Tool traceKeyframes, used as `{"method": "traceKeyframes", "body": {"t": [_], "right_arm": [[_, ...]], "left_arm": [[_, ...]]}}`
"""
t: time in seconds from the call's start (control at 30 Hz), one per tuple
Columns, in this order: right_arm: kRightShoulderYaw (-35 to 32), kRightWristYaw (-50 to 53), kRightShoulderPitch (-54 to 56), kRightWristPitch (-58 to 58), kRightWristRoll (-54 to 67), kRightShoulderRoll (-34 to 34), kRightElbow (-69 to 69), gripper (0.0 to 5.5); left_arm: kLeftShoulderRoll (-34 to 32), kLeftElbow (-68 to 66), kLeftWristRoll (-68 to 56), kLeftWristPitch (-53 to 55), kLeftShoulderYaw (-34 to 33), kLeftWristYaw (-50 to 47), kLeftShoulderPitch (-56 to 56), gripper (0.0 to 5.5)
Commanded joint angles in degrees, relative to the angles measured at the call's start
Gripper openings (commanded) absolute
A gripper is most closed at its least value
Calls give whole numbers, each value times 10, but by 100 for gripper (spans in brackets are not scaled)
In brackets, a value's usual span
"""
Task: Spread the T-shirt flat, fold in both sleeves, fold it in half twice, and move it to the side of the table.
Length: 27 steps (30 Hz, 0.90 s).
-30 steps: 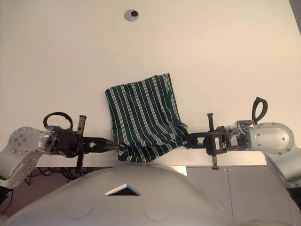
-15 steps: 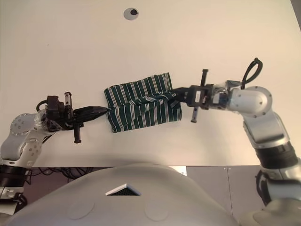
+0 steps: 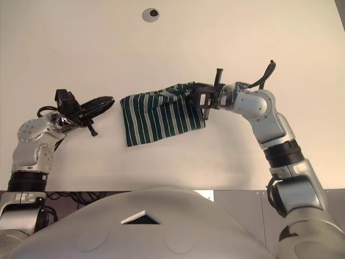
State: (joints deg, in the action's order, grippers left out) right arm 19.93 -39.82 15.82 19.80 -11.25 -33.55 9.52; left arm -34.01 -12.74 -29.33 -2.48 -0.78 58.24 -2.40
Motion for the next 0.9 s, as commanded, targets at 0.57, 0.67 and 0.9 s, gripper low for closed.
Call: {"method": "traceKeyframes", "body": {"t": [0.57, 0.67, 0.9], "right_arm": [[93, 124, -56, 35, -23, 200, 85, 150], [55, 159, -62, -59, 8, 247, 150, 150], [-275, 316, -4, -157, 249, 259, 324, 150]], "left_arm": [[263, -62, 30, -125, -161, -385, 156, 227], [316, -101, 88, -231, -141, -416, 175, 227], [361, -264, 166, -411, -112, -427, 176, 227]]}}
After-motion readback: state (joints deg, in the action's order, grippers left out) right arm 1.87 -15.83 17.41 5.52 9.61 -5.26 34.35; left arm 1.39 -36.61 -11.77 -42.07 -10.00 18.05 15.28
